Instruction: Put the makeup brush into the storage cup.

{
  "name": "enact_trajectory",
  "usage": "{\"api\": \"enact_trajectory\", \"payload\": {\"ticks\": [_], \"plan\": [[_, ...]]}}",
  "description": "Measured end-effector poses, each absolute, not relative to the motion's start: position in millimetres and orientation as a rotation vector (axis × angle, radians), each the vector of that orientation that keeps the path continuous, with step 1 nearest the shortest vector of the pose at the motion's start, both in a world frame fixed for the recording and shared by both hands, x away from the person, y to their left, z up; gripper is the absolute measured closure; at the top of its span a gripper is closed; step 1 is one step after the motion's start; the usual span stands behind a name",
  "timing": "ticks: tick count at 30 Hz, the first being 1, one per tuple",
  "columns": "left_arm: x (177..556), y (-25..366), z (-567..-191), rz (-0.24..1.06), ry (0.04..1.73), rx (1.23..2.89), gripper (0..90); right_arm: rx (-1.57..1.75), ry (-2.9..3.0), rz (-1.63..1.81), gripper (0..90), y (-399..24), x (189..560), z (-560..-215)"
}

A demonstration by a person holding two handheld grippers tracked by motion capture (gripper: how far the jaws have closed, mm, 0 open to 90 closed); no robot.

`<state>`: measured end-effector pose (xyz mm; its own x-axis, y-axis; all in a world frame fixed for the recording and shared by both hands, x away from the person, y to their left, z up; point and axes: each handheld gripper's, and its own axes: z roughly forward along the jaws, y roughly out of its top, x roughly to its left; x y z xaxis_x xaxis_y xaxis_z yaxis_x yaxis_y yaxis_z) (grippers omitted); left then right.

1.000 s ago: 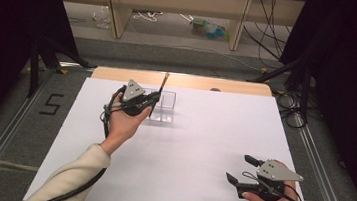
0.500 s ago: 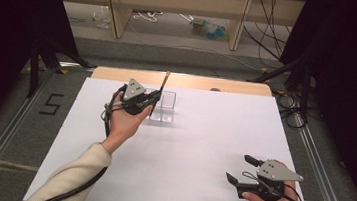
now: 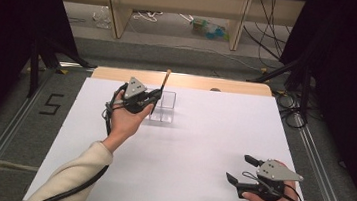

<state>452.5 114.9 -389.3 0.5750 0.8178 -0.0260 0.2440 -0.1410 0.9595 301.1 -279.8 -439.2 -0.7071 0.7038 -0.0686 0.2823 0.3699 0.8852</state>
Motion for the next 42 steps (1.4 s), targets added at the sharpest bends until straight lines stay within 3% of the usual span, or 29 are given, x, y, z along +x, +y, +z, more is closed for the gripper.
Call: {"api": "enact_trajectory", "payload": {"ticks": [42], "plan": [[460.2,114.5,-383.0,0.64,0.898,1.65,83.5,0.854,2.197,1.291,17.6,-280.0,301.2,-439.3]]}}
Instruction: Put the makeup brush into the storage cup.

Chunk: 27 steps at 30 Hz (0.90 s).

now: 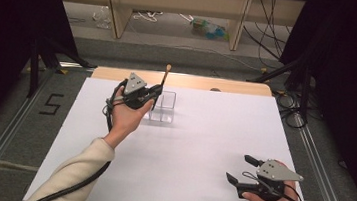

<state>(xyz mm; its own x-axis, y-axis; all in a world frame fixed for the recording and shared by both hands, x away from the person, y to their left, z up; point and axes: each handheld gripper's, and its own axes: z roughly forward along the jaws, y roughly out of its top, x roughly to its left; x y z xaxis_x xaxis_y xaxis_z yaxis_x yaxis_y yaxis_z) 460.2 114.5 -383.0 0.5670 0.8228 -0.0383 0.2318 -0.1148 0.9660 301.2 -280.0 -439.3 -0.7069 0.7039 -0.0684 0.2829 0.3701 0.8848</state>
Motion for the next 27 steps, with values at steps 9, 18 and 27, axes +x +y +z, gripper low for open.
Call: {"api": "enact_trajectory", "payload": {"ticks": [9,18,27], "plan": [[462.7,112.8,-384.0,0.641,0.897,1.651,83.5,0.856,2.197,1.296,17.6,-280.0,300.9,-439.2],[464.9,112.6,-384.0,0.643,0.897,1.647,83.5,0.854,2.195,1.296,17.6,-280.0,300.9,-439.2],[466.4,111.9,-384.0,0.644,0.894,1.65,83.5,0.856,2.196,1.296,17.7,-280.1,301.0,-439.2]]}}
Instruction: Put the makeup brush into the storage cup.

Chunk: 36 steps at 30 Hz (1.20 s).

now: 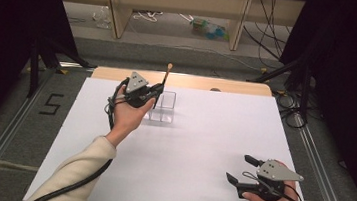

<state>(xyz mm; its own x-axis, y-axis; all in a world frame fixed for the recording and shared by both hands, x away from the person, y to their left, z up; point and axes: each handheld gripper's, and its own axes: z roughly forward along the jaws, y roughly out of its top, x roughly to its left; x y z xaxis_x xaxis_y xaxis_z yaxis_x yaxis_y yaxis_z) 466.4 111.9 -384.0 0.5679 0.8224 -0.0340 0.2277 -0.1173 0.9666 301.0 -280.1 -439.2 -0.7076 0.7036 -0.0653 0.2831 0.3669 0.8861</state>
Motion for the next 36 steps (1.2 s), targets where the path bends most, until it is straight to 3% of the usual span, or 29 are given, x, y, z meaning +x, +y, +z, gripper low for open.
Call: {"api": "enact_trajectory", "payload": {"ticks": [36], "plan": [[475.8,107.8,-382.3,0.645,0.875,1.633,83.4,0.855,2.194,1.296,17.6,-280.2,301.5,-439.5]]}}
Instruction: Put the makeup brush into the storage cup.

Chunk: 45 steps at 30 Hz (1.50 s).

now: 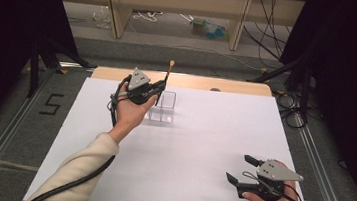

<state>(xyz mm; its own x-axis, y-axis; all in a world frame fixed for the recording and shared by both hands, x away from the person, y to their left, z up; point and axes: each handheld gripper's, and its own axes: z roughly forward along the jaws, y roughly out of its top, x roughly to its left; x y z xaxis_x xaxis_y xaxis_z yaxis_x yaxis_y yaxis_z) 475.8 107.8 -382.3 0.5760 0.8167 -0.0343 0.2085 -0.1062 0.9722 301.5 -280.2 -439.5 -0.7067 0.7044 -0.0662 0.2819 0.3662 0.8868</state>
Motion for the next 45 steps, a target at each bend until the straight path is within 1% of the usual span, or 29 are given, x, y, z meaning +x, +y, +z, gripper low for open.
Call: {"api": "enact_trajectory", "payload": {"ticks": [34,35,45], "plan": [[485.0,103.4,-376.5,0.658,0.856,1.612,83.4,0.853,2.185,1.305,17.7,-279.7,302.0,-440.4],[487.2,103.7,-376.0,0.663,0.832,1.613,83.5,0.852,2.184,1.306,17.6,-279.8,302.1,-440.4],[487.5,104.0,-373.9,0.67,0.844,1.61,83.4,0.854,2.184,1.306,17.7,-279.6,302.2,-440.6]]}}
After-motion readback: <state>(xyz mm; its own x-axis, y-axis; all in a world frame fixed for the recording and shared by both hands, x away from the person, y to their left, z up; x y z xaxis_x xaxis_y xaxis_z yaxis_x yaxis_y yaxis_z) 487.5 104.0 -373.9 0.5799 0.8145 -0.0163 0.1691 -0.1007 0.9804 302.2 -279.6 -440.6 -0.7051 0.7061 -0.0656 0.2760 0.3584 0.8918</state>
